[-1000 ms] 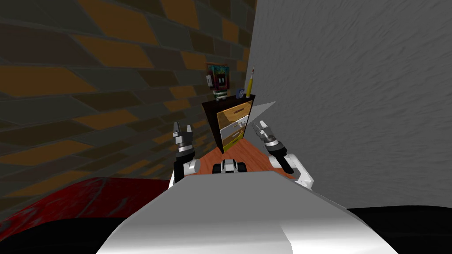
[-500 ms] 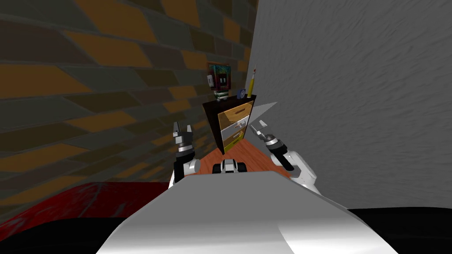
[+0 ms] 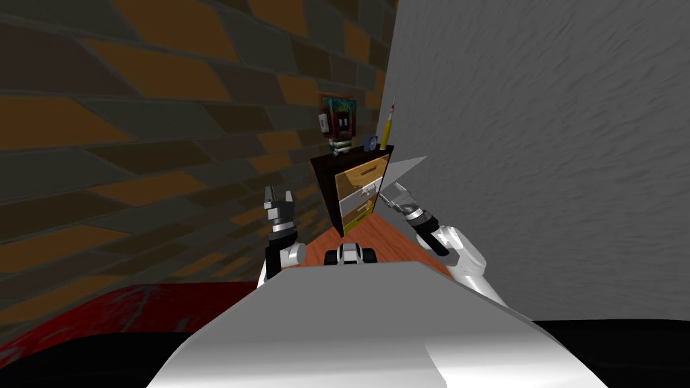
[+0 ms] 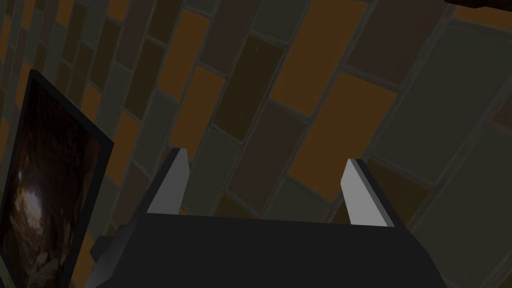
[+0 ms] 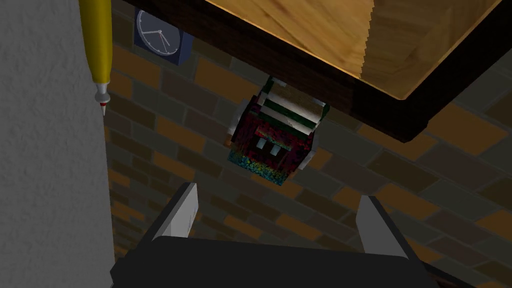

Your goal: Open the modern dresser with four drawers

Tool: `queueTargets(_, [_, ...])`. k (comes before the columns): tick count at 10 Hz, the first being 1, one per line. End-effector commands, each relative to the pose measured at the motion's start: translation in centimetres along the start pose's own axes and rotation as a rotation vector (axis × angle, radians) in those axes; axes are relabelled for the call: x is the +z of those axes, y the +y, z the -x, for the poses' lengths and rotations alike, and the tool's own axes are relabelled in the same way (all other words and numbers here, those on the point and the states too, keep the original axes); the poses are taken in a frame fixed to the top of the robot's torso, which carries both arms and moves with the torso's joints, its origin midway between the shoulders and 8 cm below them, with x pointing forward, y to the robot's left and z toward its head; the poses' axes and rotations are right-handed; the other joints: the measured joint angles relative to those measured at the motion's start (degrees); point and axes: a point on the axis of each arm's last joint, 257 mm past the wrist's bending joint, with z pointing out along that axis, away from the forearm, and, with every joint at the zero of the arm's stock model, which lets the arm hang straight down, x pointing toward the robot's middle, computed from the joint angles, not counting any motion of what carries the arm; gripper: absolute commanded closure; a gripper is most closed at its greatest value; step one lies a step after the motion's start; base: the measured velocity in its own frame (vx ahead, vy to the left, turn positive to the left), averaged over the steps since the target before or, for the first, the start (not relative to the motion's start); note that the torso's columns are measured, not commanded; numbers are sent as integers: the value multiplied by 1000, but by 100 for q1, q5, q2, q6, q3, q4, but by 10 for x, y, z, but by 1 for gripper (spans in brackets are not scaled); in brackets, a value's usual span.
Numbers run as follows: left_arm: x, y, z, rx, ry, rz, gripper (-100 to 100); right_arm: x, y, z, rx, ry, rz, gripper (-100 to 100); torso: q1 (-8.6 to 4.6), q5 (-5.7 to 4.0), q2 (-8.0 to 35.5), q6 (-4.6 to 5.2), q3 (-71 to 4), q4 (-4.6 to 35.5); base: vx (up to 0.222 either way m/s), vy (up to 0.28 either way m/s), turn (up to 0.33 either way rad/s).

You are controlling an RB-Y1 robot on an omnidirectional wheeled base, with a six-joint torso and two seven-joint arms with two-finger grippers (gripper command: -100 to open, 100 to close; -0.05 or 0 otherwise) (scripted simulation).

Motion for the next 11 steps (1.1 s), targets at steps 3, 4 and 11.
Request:
queueTargets(3, [0,0,0,0,0,0,0,4,-4,-17,-238,59,57,-100,5,1,-7,0,-4,-2,46,39,11])
queueTargets(4, [0,0,0,0,0,0,0,6,-7,-23,-325,79,78,-100,2,1,-1,0,-1,-1,45,41,23])
queueTargets(11, [0,0,0,0,0,0,0,15,-26,-54,-720,157,177,-100,-3,0,0,0,0,0,49,34,36])
